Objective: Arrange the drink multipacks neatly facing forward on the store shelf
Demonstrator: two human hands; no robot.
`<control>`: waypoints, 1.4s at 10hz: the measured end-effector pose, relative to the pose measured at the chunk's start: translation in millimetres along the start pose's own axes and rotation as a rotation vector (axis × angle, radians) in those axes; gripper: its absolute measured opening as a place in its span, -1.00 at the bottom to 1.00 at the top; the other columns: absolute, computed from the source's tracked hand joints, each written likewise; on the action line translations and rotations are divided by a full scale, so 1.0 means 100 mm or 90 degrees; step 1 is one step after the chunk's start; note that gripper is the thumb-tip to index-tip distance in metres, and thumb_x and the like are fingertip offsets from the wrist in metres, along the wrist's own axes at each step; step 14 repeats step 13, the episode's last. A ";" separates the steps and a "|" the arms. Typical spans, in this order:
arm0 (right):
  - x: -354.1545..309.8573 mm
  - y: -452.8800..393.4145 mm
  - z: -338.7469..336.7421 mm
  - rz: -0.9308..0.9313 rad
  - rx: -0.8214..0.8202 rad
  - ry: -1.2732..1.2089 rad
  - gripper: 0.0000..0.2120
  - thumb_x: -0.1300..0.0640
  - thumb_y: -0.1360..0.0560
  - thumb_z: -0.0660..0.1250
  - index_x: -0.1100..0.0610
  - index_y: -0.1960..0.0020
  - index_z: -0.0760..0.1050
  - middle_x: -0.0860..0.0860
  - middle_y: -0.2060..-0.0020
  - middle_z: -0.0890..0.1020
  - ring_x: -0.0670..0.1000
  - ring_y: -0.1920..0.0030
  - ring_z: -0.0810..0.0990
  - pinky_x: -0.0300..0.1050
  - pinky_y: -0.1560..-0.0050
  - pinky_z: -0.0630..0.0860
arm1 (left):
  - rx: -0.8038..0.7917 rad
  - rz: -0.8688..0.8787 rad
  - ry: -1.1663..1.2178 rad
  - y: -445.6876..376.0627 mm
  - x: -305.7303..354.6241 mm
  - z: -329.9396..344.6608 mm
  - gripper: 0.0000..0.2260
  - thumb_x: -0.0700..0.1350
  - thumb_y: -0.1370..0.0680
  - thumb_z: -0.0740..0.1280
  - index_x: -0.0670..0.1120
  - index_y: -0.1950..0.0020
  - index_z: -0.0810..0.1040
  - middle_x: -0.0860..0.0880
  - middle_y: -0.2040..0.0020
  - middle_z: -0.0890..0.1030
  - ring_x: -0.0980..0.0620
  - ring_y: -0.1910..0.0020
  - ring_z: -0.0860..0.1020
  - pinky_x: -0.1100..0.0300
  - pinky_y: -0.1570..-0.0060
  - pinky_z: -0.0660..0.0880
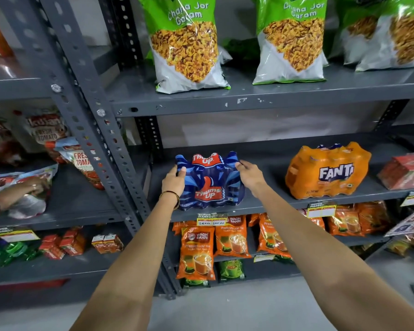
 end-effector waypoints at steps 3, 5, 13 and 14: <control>0.02 -0.01 0.00 -0.015 -0.001 0.007 -0.63 0.03 -0.61 0.11 0.12 -0.35 0.43 0.18 -0.27 0.57 0.18 -0.21 0.57 0.12 -0.27 0.50 | 0.008 0.017 0.001 -0.02 -0.03 0.01 -0.56 0.04 -0.62 0.11 -0.06 -0.48 0.27 -0.20 -0.38 0.45 -0.18 -0.28 0.49 -0.04 -0.24 0.46; 0.03 0.01 0.00 -0.013 0.003 0.004 -0.63 0.03 -0.62 0.11 0.13 -0.36 0.42 0.17 -0.27 0.56 0.17 -0.21 0.57 0.12 -0.26 0.52 | 0.012 0.013 0.007 0.03 0.00 0.01 -0.57 0.04 -0.62 0.10 -0.05 -0.47 0.29 -0.20 -0.35 0.48 -0.18 -0.26 0.50 -0.10 -0.24 0.48; 0.06 0.30 -0.12 -0.224 0.088 0.357 -0.46 -0.10 -0.63 0.01 0.15 -0.51 0.16 0.15 -0.50 0.26 0.16 -0.50 0.24 0.06 -0.47 0.25 | 0.184 0.142 -0.371 0.36 0.10 0.11 -0.46 0.07 -0.64 0.00 -0.15 -0.54 0.02 -0.17 -0.55 0.15 -0.16 -0.53 0.12 -0.06 -0.49 0.15; 0.06 0.30 -0.12 -0.224 0.088 0.357 -0.46 -0.10 -0.63 0.01 0.15 -0.51 0.16 0.15 -0.50 0.26 0.16 -0.50 0.24 0.06 -0.47 0.25 | 0.184 0.142 -0.371 0.36 0.10 0.11 -0.46 0.07 -0.64 0.00 -0.15 -0.54 0.02 -0.17 -0.55 0.15 -0.16 -0.53 0.12 -0.06 -0.49 0.15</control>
Point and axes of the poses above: each hand's wrist, its own y-axis away from the middle knuckle, its own z-axis out of the palm, x = y × z, the point moved 4 cm from there along -y, towards the middle knuckle
